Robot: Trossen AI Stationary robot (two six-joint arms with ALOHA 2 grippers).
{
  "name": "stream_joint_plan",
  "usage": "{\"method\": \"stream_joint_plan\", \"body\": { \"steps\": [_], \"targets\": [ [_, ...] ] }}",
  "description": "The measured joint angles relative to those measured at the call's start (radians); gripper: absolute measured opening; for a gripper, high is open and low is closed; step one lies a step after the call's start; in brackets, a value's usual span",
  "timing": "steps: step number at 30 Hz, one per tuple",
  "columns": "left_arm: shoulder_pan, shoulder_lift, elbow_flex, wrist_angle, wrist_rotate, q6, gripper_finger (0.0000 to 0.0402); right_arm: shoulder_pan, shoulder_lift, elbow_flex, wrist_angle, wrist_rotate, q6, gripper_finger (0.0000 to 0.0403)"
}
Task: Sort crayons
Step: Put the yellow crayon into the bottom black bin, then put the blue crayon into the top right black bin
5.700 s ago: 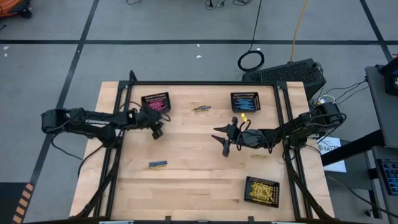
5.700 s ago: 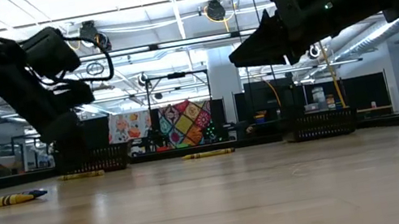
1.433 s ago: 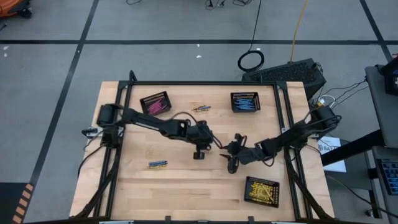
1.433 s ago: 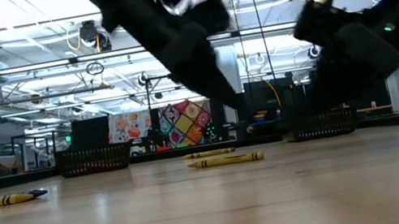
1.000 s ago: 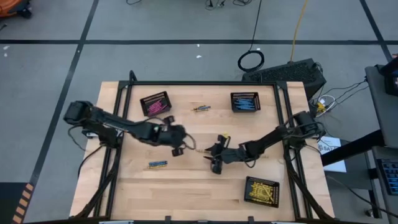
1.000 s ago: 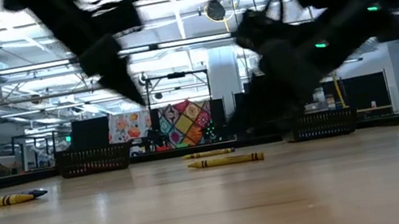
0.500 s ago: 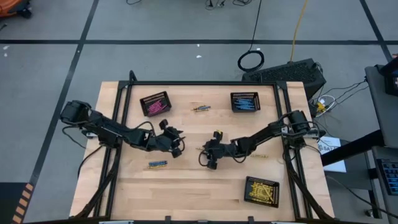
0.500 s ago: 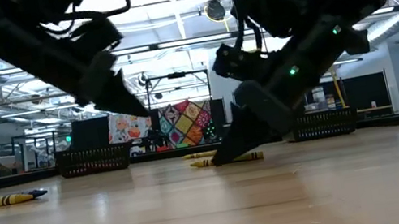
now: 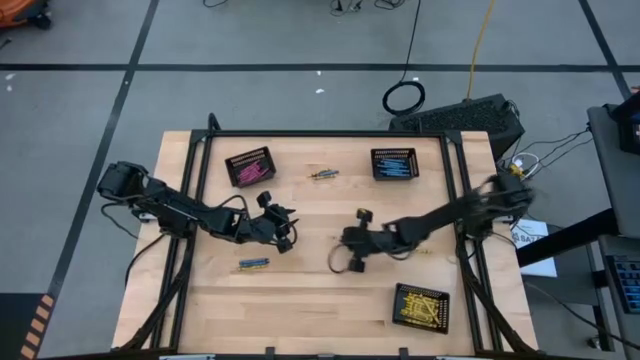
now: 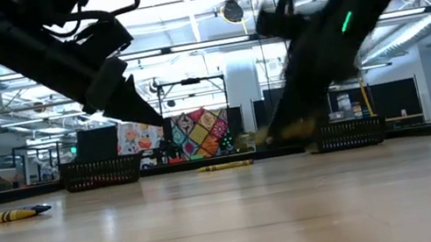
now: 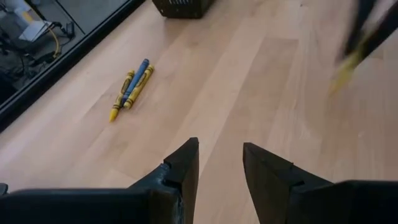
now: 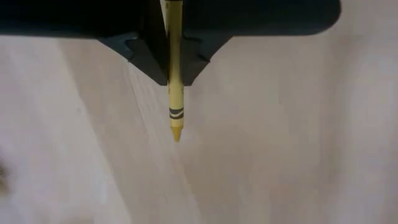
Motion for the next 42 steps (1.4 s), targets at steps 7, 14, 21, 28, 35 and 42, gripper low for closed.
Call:
{"method": "stream_joint_plan", "body": {
  "steps": [7, 14, 21, 28, 35, 42],
  "targets": [
    [0.0, 0.0, 0.0, 0.005, 0.0, 0.018, 0.0129, 0.275, -0.34, 0.001, -0.316, -0.122, 0.354, 0.0002],
    [0.0, 0.0, 0.0, 0.006, -0.014, 0.019, 0.0129, 0.636, -0.407, 0.002, -0.457, -0.114, 0.972, 0.0002],
    [0.0, 0.0, 0.0, 0.014, -0.025, 0.027, 0.0129, 0.75, -0.277, 0.001, -0.552, -0.113, 1.149, 0.001],
    [0.0, 0.0, 0.0, 0.018, -0.025, 0.025, 0.0129, 0.72, -0.223, 0.001, -0.638, -0.153, 1.203, 0.0041],
    [0.0, 0.0, 0.0, 0.019, -0.025, 0.025, 0.0129, 0.7, -0.266, 0.001, -0.669, -0.155, 1.203, 0.0115],
    [0.0, 0.0, 0.0, 0.019, -0.025, 0.025, 0.0129, 0.607, -0.397, 0.001, -0.615, -0.017, 1.095, 0.0149]
  ]
}}
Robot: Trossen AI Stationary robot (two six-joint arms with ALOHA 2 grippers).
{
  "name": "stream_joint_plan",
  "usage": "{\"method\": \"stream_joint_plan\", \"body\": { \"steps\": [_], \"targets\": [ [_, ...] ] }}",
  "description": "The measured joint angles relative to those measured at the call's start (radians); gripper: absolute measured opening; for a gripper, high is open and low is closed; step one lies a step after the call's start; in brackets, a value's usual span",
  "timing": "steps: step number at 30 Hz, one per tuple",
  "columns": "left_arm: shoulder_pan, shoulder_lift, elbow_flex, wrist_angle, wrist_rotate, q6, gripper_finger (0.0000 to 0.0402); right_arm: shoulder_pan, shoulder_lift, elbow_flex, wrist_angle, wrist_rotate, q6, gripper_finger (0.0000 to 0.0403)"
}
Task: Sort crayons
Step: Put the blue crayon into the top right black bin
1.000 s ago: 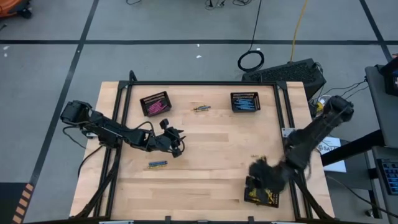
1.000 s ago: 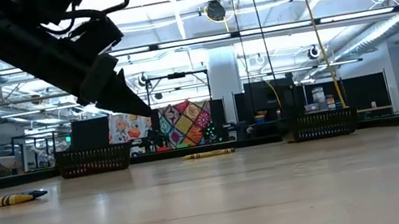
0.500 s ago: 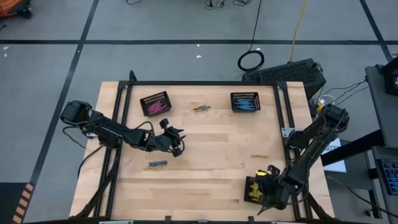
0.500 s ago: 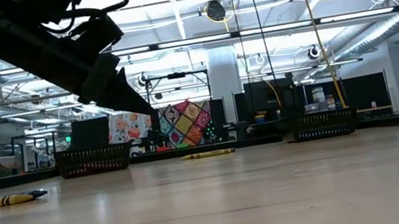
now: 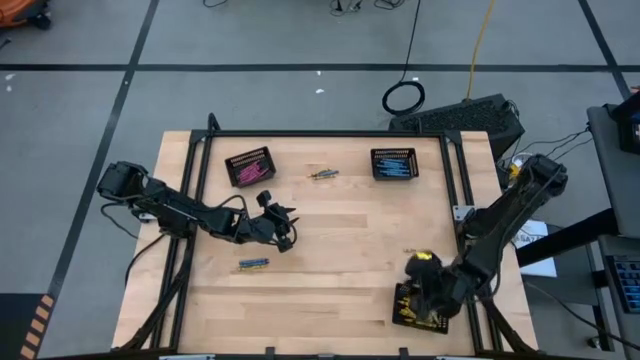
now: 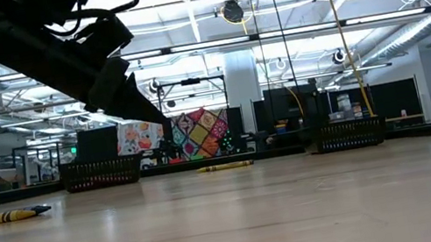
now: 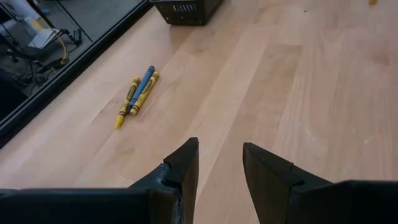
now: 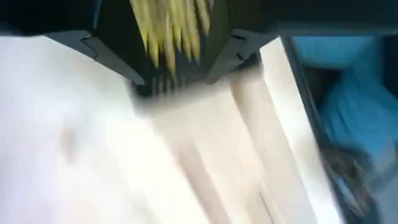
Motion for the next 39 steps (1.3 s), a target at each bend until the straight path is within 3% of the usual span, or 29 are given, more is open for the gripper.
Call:
{"method": "stream_joint_plan", "body": {
  "steps": [5, 7, 11, 15, 18, 22, 26, 30, 33, 39],
  "targets": [
    [0.008, 0.0, 0.0, 0.013, -0.001, -0.005, 0.0129, -0.092, -0.04, 0.001, 0.083, 0.327, -0.315, 0.0145],
    [0.013, 0.0, 0.0, 0.023, -0.002, 0.001, 0.0129, -0.143, -0.026, -0.003, 0.131, 0.379, -0.441, 0.014],
    [0.021, -0.001, 0.012, 0.039, 0.022, 0.002, 0.0129, -0.248, 0.037, -0.063, 0.324, 0.321, -0.658, 0.013],
    [-0.006, -0.042, 0.065, -0.066, 0.154, 0.051, 0.0129, -0.34, 0.151, -0.159, 0.697, 0.302, -0.846, 0.0128],
    [-0.046, -0.075, 0.123, -0.255, 0.208, 0.081, 0.0129, -0.411, 0.27, -0.201, 0.974, 0.301, -0.958, 0.0129],
    [-0.12, -0.096, 0.218, -0.589, 0.288, 0.097, 0.0129, -0.484, 0.419, -0.195, 1.22, 0.265, -1.066, 0.0129],
    [-0.169, -0.095, 0.254, -0.859, 0.446, -0.034, 0.0129, -0.53, 0.528, -0.165, 1.336, 0.097, -1.128, 0.0129],
    [-0.216, -0.095, 0.206, -0.91, 0.563, -0.215, 0.0129, -0.548, 0.585, -0.135, 1.366, -0.024, -1.136, 0.013],
    [-0.258, -0.095, 0.178, -0.907, 0.57, -0.298, 0.0129, -0.549, 0.601, -0.123, 1.364, -0.039, -1.137, 0.013],
    [-0.299, -0.095, 0.125, -0.882, 0.464, -0.38, 0.0129, -0.549, 0.604, -0.119, 1.364, -0.04, -1.144, 0.013]
  ]
}}
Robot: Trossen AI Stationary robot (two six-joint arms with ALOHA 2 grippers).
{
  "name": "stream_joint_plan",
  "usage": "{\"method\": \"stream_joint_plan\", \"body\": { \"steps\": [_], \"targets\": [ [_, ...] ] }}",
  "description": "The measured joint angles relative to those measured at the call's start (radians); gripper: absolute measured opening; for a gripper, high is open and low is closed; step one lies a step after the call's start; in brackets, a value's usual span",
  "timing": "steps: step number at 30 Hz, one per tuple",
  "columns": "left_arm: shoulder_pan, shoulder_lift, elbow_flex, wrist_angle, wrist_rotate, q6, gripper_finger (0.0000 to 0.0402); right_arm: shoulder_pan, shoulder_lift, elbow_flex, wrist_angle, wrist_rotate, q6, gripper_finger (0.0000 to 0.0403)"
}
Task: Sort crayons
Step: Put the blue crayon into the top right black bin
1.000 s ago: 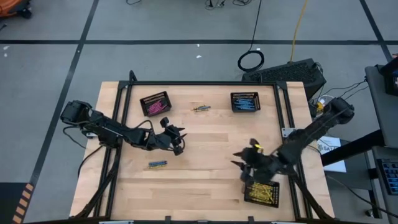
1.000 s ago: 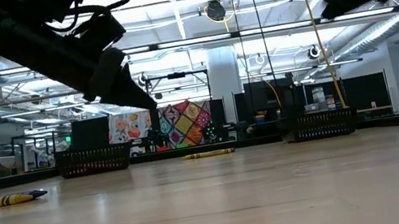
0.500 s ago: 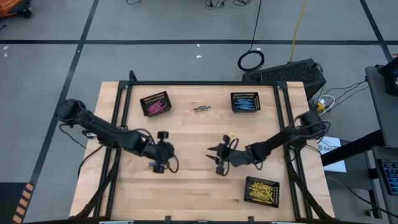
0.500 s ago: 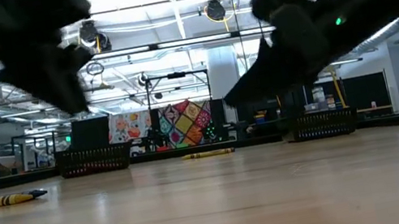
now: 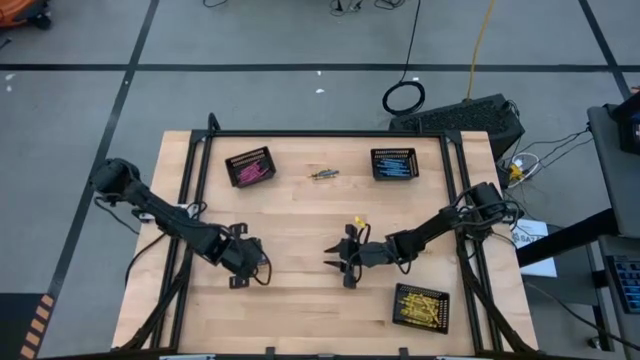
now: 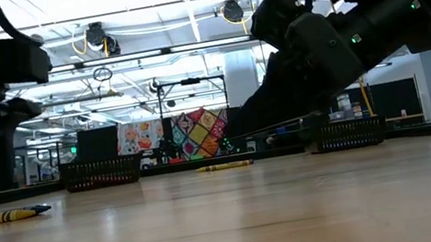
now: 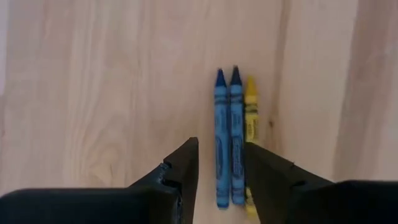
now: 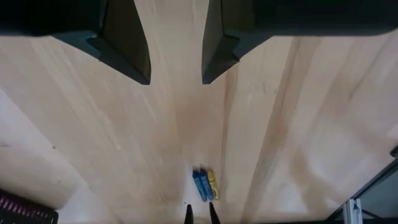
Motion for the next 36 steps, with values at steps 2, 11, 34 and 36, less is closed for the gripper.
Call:
{"method": "stream_joint_plan", "body": {
  "steps": [2, 11, 34, 36],
  "targets": [
    [-0.001, 0.0, -0.013, 0.027, -0.026, -0.009, 0.0129, 0.0, 0.0, 0.0, 0.001, 0.0, 0.0, 0.013],
    [-0.001, 0.0, -0.07, 0.096, -0.048, -0.021, 0.0129, 0.0, 0.0, 0.0, 0.002, 0.0, 0.0, 0.013],
    [-0.007, 0.023, -0.07, 0.138, -0.082, -0.013, 0.0129, 0.0, 0.0, 0.0, 0.004, 0.0, 0.001, 0.013],
    [-0.008, 0.037, -0.07, 0.14, -0.083, -0.014, 0.0129, 0.0, 0.0, 0.0, 0.004, 0.0, 0.001, 0.013]
  ]
}}
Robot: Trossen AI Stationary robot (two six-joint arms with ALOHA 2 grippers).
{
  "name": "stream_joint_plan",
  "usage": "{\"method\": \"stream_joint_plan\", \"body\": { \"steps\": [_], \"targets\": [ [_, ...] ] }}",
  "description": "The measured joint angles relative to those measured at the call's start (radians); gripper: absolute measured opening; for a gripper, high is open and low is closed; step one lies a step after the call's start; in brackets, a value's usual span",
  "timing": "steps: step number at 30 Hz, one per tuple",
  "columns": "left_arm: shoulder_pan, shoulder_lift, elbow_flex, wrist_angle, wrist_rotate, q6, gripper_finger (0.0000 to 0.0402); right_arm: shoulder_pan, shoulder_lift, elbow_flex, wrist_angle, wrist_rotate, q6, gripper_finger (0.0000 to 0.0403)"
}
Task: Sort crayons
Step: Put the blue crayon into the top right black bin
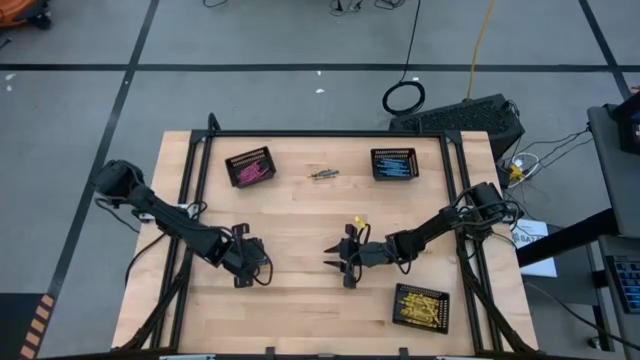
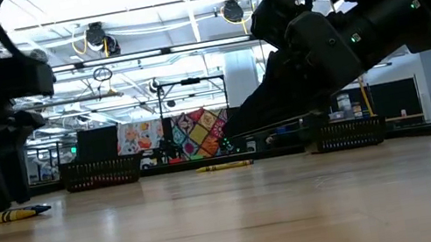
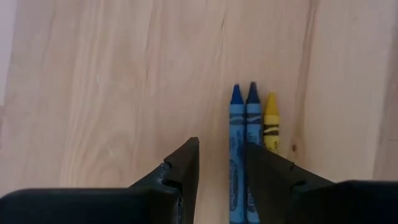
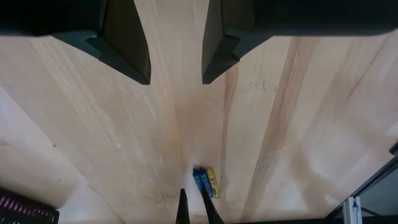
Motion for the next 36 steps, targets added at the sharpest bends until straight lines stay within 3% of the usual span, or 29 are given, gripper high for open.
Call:
{"method": "stream_joint_plan", "body": {
  "steps": [15, 21, 24, 26, 30, 33, 36],
  "targets": [
    [0.008, 0.03, 0.0, -0.037, -0.035, 0.0, 0.0124, 0.001, 0.0, 0.0, 0.001, 0.0, 0.0, 0.013],
    [0.025, 0.03, 0.0, -0.045, 0.02, -0.003, 0.0063, 0.001, -0.062, 0.0, -0.073, 0.0, -0.047, 0.013],
    [0.025, 0.03, 0.001, -0.044, 0.023, -0.006, 0.0017, 0.001, -0.16, 0.0, -0.215, 0.0, -0.061, 0.013],
    [0.026, 0.03, 0.002, -0.041, 0.017, -0.013, 0.0009, 0.002, -0.24, 0.0, -0.334, 0.001, -0.057, 0.013],
    [0.021, 0.031, 0.0, -0.004, -0.114, -0.034, 0.0005, 0.023, -0.362, -0.032, -0.453, 0.032, -0.036, 0.013],
    [0.017, 0.031, 0.0, 0.077, -0.234, -0.032, 0.0, 0.054, -0.357, -0.131, -0.298, 0.123, 0.011, 0.013],
    [0.019, 0.031, 0.0, 0.235, -0.32, 0.021, 0.0, 0.072, -0.341, -0.217, -0.089, 0.138, 0.042, 0.013]
  ]
}}
